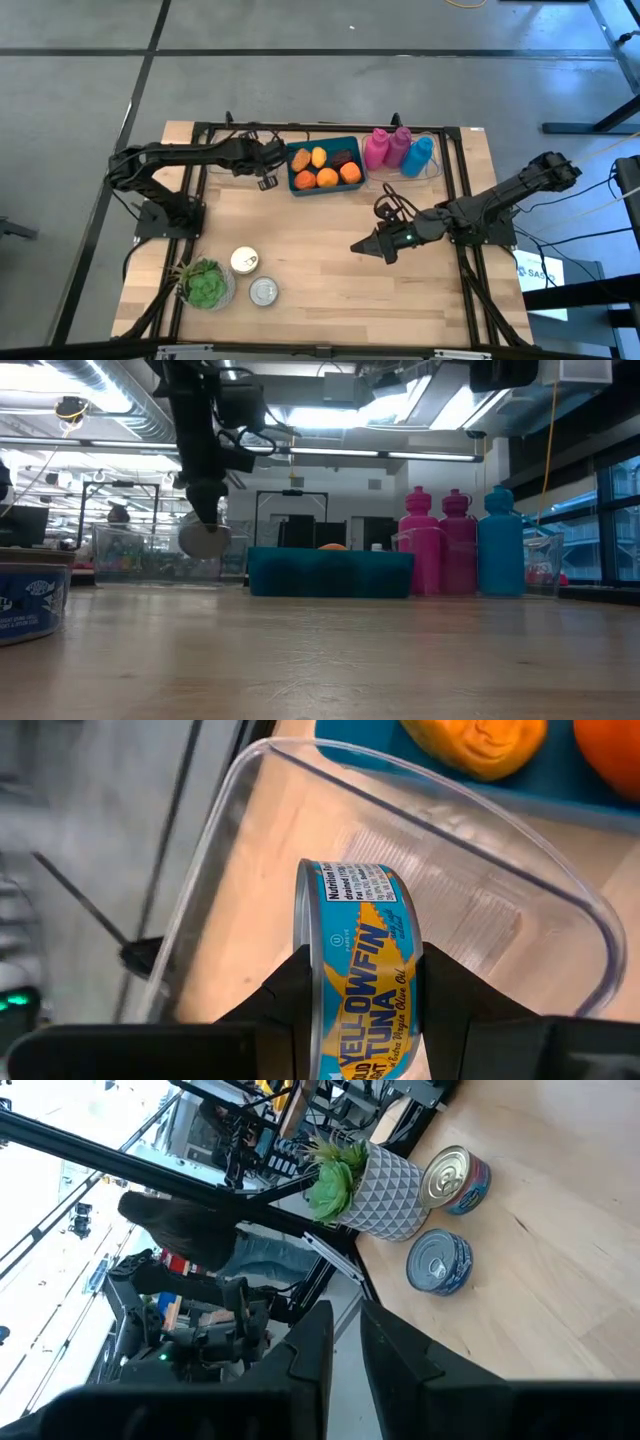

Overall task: Pick & Place Food Item
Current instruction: Put the yellow blue tuna can into the left transparent bin, then put the blue pink tuna can into the left transparent bin

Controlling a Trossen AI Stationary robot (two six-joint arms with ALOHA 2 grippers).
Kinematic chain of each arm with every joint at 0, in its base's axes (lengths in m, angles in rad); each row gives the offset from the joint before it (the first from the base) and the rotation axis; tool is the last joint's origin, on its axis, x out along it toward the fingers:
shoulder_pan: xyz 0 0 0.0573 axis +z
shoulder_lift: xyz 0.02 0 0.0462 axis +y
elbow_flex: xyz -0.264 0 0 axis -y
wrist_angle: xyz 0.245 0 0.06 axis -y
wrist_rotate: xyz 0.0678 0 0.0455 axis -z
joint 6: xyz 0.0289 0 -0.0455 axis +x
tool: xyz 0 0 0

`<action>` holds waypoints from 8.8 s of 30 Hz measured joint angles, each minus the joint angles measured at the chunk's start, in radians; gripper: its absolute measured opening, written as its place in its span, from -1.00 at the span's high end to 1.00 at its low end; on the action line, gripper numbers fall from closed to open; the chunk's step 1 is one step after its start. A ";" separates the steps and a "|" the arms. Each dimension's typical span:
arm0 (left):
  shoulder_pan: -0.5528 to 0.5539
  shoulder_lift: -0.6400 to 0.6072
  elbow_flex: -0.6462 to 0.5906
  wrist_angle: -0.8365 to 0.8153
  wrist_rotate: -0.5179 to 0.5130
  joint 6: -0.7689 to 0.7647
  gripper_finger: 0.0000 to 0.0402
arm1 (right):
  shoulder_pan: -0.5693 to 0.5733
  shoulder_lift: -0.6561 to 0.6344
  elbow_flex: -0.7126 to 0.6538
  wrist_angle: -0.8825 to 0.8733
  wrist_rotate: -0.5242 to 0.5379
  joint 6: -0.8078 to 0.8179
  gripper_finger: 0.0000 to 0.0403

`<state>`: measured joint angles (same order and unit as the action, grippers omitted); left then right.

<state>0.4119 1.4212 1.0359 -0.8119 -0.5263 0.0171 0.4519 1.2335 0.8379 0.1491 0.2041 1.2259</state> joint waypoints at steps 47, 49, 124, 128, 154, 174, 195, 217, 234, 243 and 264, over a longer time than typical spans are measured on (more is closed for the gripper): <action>0.088 0.077 0.000 0.038 0.181 -0.058 0.48 | 0.074 0.000 0.000 0.000 0.087 0.017 0.72; 0.088 0.077 0.000 0.038 0.181 -0.058 0.48 | 0.074 0.000 0.000 0.001 0.087 0.016 0.72; 0.088 -0.018 0.001 -0.139 0.074 -0.158 0.47 | 0.074 0.001 0.000 0.000 0.086 -0.004 0.72; 0.088 -0.018 0.001 -0.134 0.077 -0.171 0.54 | 0.074 0.001 0.000 0.000 0.086 -0.004 0.72; -0.406 -0.367 0.222 -0.354 0.568 -0.075 0.72 | 0.038 0.001 0.000 0.000 0.084 -0.242 0.72; -0.842 -0.342 0.222 -0.321 0.406 -0.520 0.72 | -0.050 0.246 0.145 -0.035 -0.084 -0.298 0.97; -0.793 -0.164 0.115 -0.400 0.508 -0.369 0.72 | -0.066 0.366 0.621 -0.391 0.120 -0.461 0.99; -0.735 0.034 -0.021 -0.194 0.707 -0.135 0.72 | 0.300 0.219 0.621 -0.832 0.675 -0.051 0.99; -0.722 0.102 -0.077 -0.048 0.658 -0.126 0.72 | 0.317 0.219 0.621 -0.831 0.705 -0.026 0.99; -0.657 0.142 -0.078 0.088 0.548 -0.133 0.72 | 0.317 0.219 0.621 -0.827 0.705 -0.029 0.99; -0.437 0.150 0.033 0.180 0.403 -0.057 0.66 | 0.317 0.220 0.620 -0.823 0.697 -0.029 0.99</action>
<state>-0.0254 1.5707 1.0684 -0.6321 -0.1235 -0.0395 0.7689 1.4532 1.4582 -0.6735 0.9009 1.1965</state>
